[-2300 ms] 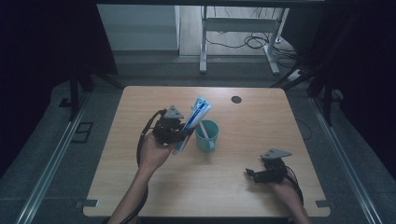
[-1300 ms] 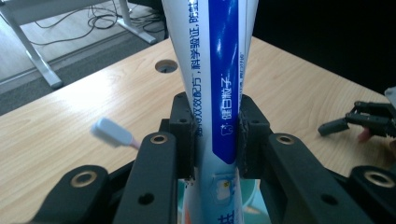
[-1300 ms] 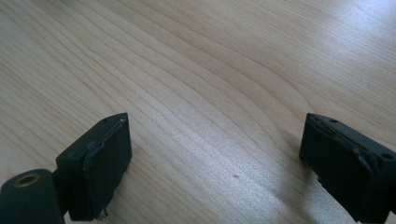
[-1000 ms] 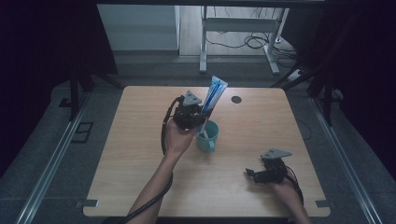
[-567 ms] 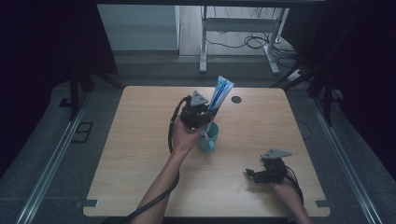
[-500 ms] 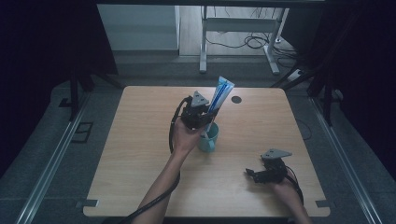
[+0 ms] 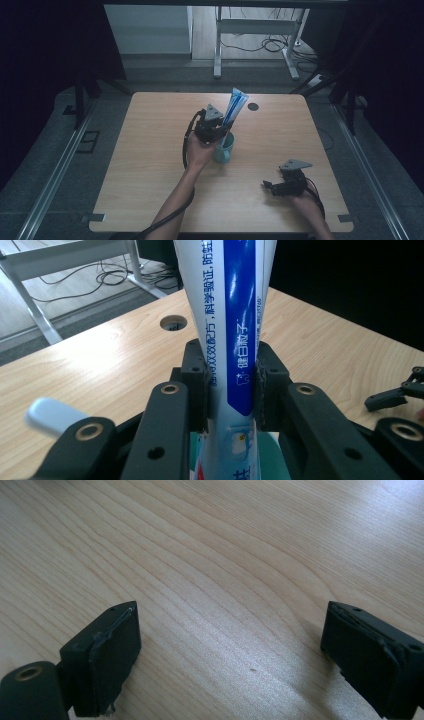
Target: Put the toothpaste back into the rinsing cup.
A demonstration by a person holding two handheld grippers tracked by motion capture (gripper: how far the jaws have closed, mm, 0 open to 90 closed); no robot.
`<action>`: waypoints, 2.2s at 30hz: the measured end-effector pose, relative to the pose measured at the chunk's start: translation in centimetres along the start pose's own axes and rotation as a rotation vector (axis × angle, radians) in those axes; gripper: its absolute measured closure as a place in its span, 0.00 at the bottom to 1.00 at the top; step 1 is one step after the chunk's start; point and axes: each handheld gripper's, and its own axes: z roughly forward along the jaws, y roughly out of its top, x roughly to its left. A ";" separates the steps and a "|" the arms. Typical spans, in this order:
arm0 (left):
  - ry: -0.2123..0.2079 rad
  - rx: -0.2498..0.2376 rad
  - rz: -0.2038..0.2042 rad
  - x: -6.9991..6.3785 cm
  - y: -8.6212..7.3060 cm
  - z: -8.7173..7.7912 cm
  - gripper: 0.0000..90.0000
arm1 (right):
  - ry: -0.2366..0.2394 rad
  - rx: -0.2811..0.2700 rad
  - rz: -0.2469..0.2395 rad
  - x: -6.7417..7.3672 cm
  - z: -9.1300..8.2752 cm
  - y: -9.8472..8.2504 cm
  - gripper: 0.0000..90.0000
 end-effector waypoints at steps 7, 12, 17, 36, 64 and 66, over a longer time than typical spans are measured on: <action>0.007 0.006 -0.013 0.0 -1.2 0.4 0.80 | 0.000 0.000 -0.001 0.0 0.0 0.0 0.10; 0.009 0.016 -0.022 0.1 -1.9 0.8 0.80 | 0.000 0.000 -0.001 0.0 0.0 0.0 0.10; 0.015 0.028 -0.026 0.1 -2.3 1.2 0.80 | 0.000 0.000 -0.001 0.0 0.0 0.0 0.10; 0.013 0.055 -0.021 -0.1 -3.2 1.9 0.78 | 0.000 0.001 0.001 0.0 0.0 0.0 0.10; 0.005 0.093 -0.040 0.0 -3.7 1.7 0.66 | 0.000 0.001 0.001 0.0 0.0 0.0 0.10; 0.004 0.092 -0.041 -0.1 -3.6 1.6 0.64 | 0.000 0.001 0.001 0.0 0.0 0.0 0.10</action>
